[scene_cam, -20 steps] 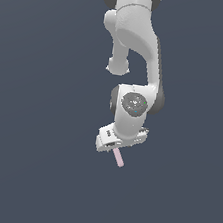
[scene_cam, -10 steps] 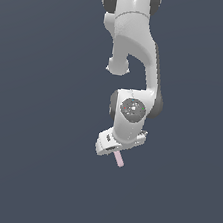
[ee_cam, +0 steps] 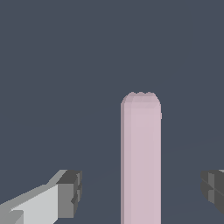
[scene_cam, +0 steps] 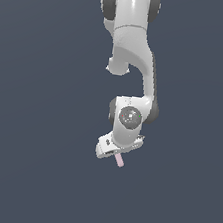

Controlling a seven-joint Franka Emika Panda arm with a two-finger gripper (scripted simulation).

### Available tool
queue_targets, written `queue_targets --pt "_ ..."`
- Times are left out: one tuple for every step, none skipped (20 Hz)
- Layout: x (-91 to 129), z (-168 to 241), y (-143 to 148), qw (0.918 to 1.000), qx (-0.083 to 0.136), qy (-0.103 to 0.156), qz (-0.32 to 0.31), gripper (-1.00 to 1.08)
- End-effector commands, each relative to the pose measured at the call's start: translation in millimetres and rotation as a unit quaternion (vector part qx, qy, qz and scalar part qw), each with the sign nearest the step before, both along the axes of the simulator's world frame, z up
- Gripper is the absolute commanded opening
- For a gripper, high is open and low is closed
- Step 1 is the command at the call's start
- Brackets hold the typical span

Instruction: Pick up the object and move it to a goal position.

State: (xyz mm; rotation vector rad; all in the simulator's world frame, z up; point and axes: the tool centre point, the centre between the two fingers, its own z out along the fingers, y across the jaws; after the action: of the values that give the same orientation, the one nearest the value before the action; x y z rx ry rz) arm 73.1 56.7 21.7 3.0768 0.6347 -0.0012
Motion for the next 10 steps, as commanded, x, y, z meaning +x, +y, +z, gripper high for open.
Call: queue_targets --pt "0.1 -10.0 -0.2 1.0 0.0 0.0 0.0 1.0" --pt "0.2 -12.2 0.2 1.0 0.0 0.0 0.001 1.0" --pt "0.5 -13.6 0.2 1.0 0.0 0.0 0.001 1.0" --pt "0.9 -14.2 0.2 1.0 0.0 0.0 0.001 1.0" --pt "1.3 -14.2 0.2 1.0 0.0 0.0 0.001 1.0" --pt "1.4 -14.0 0.3 1.0 0.0 0.0 0.001 1.0" --pt "1.4 -14.0 0.3 1.0 0.0 0.0 0.001 -1.0" --pt "1.4 -14.0 0.3 1.0 0.0 0.0 0.001 -1.0" --pt "1.4 -14.0 0.3 1.0 0.0 0.0 0.001 -1.0" --pt "1.4 -14.0 0.3 1.0 0.0 0.0 0.001 -1.0"
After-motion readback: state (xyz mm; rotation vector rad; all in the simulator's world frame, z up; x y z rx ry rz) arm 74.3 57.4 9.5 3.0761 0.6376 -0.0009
